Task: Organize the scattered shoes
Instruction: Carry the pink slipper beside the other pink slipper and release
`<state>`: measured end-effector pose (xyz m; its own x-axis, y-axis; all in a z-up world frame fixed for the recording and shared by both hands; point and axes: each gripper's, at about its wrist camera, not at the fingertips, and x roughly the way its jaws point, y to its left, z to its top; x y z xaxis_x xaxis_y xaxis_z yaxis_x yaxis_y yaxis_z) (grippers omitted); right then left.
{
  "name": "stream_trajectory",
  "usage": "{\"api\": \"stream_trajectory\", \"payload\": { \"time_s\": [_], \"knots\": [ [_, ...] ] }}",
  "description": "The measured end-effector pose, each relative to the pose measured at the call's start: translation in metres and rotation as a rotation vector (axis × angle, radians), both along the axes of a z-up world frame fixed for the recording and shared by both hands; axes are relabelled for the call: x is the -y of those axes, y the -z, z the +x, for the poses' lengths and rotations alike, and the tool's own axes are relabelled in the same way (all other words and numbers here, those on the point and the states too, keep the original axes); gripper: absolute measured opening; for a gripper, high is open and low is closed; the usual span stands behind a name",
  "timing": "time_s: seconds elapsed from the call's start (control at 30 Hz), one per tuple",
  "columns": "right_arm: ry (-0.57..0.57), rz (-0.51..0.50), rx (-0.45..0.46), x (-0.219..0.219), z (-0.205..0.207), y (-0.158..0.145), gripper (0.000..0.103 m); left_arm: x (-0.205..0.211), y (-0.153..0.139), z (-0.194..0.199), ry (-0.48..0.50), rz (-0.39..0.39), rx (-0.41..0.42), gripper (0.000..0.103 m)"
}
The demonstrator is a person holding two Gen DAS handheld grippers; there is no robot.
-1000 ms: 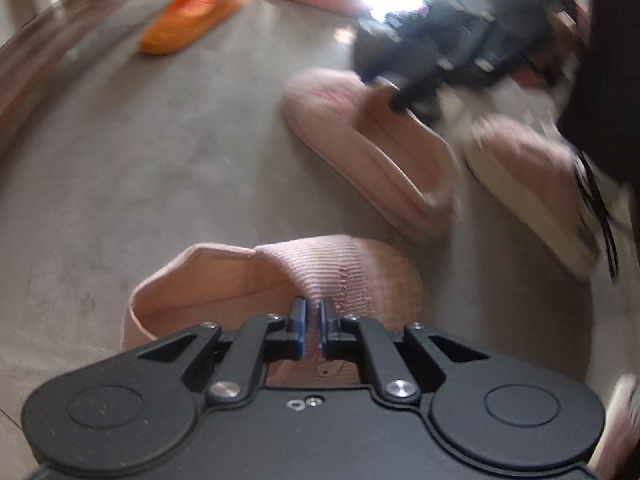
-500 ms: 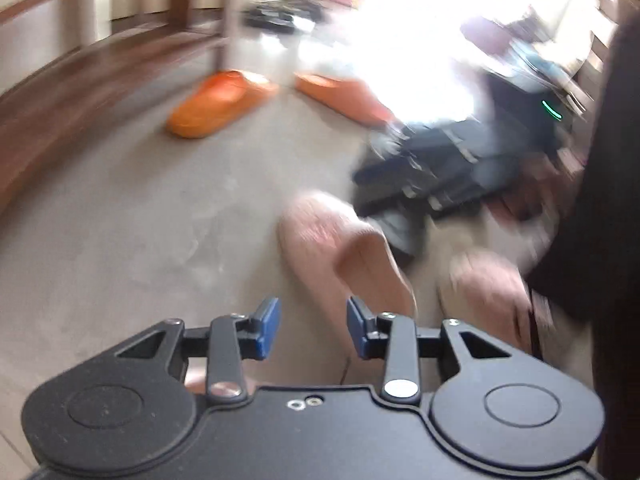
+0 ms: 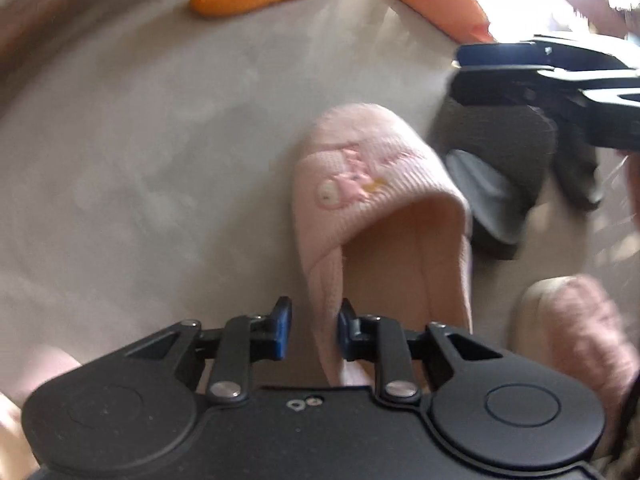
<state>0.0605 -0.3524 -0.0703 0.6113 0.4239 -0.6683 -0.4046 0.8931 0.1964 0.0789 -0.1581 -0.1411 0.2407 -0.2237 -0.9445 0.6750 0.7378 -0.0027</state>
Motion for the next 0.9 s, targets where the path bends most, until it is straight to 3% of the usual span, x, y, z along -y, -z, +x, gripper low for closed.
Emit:
{"api": "stream_trajectory", "payload": {
  "time_s": [0.07,0.23,0.3,0.4,0.53,0.7,0.8,0.9],
  "knots": [
    [-0.015,-0.012,0.003,0.002,0.001,0.0,0.053,0.005,-0.003,0.017,0.069,0.111,0.138,0.022],
    [-0.098,-0.058,0.007,-0.008,0.006,0.006,0.053,0.011,-0.003,0.066,0.092,0.295,0.43,0.026],
    [-0.147,-0.081,0.017,-0.016,0.007,0.009,0.053,0.004,-0.021,0.079,0.05,0.256,0.407,0.038],
    [-0.239,-0.104,0.022,-0.033,0.01,0.014,0.053,-0.019,-0.046,0.083,-0.026,0.158,0.314,0.04],
    [-0.388,-0.157,0.095,-0.069,0.017,0.019,0.054,-0.06,-0.064,0.068,-0.178,0.101,0.321,0.039],
    [-0.549,-0.196,0.214,-0.117,0.034,0.018,0.056,-0.108,-0.078,0.062,-0.372,-0.034,0.207,0.039],
    [-0.64,-0.286,0.233,-0.146,0.053,0.023,0.064,-0.12,-0.079,0.052,-0.4,-0.03,0.194,0.044],
    [-0.663,-0.355,0.185,-0.168,0.07,0.032,0.064,-0.125,-0.083,0.043,-0.382,0.001,0.213,0.046]
  ]
}}
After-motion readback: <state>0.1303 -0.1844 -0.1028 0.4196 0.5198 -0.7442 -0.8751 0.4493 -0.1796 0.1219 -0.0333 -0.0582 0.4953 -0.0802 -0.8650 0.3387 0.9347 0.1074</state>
